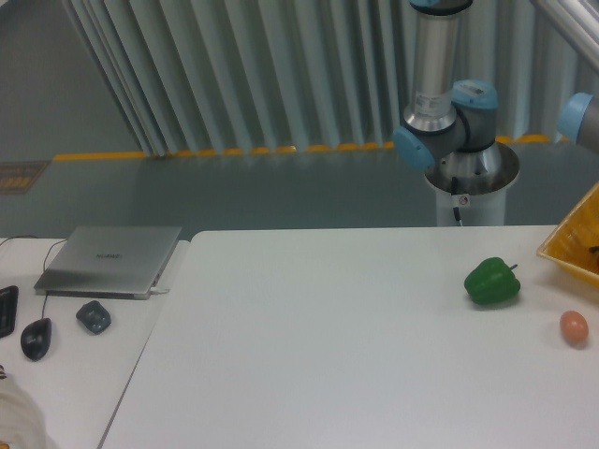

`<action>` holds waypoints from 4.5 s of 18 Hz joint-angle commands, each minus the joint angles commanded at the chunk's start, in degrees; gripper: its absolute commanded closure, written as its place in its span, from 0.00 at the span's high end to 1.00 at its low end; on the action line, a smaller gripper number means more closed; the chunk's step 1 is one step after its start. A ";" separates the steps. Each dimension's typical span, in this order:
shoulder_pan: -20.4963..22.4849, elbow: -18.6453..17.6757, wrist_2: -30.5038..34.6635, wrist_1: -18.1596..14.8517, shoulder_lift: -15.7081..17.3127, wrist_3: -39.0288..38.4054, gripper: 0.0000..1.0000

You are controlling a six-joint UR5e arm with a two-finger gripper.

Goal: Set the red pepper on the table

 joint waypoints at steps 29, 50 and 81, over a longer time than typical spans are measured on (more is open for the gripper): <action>-7.99 13.89 -4.66 -11.52 3.78 -23.63 0.51; -32.69 16.97 3.43 0.35 -9.75 -61.34 0.52; -37.18 19.07 6.50 5.10 -15.56 -69.35 1.00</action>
